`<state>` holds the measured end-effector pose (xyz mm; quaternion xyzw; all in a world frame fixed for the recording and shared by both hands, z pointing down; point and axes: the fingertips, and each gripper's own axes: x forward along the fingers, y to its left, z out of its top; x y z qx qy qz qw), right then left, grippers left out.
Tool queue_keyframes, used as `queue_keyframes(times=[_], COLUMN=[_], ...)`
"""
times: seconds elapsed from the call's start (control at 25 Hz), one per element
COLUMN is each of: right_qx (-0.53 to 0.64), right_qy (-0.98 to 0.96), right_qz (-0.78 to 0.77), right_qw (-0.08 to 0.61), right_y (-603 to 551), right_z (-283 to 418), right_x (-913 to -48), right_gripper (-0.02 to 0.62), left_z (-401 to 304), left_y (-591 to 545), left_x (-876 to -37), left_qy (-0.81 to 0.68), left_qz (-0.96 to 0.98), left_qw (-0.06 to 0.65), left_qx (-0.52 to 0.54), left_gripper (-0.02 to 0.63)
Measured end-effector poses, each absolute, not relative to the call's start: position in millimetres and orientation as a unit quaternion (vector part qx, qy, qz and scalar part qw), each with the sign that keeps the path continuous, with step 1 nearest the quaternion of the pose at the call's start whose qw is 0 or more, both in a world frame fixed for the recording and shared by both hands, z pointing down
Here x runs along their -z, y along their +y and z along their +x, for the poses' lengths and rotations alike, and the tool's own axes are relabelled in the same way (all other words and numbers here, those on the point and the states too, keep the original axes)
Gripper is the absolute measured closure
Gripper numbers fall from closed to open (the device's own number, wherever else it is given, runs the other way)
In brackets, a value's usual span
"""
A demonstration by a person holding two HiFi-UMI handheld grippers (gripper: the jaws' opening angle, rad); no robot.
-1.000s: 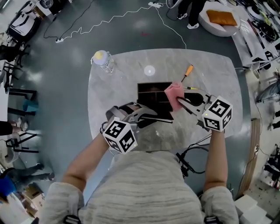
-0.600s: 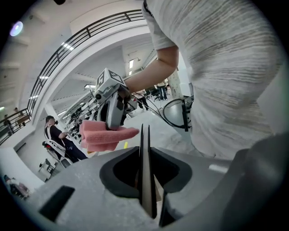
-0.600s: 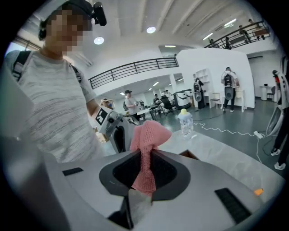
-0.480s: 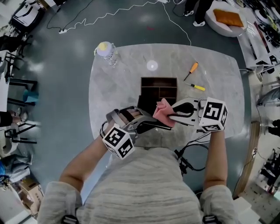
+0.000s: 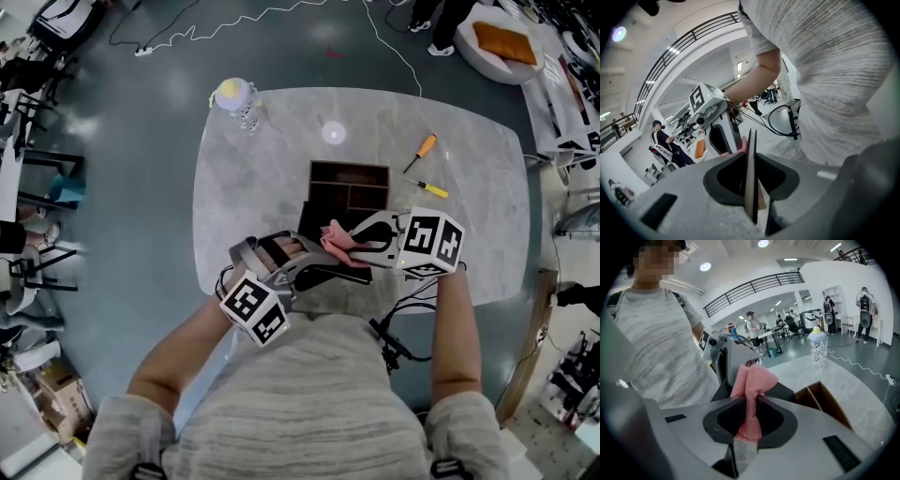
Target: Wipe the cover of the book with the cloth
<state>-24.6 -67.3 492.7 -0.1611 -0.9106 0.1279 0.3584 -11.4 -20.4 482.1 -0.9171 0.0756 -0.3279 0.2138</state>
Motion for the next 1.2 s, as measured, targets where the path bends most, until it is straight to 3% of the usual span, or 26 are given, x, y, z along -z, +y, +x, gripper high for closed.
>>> queue_keyframes(times=[0.72,0.96,1.2], right_qx=[-0.068,-0.02,0.003], right_qy=[-0.862,-0.846,-0.857], right_qz=[-0.021,-0.03,-0.071], right_qw=[0.502,0.533,0.511], right_y=[-152,-141,-113], right_z=[-31,-36,-46], right_x=[-623,-616,-573], right_gripper=[0.532,0.532,0.533], left_z=[-11,-8,-9], left_y=[-24,-25,-23], left_x=[-481,-479,-480], left_qy=[0.079,0.079,0.076], left_qz=[-0.92,-0.923,-0.923], left_qw=[0.204,0.198,0.201], left_qx=[0.325,0.319,0.32], left_gripper=[0.531,0.531,0.531])
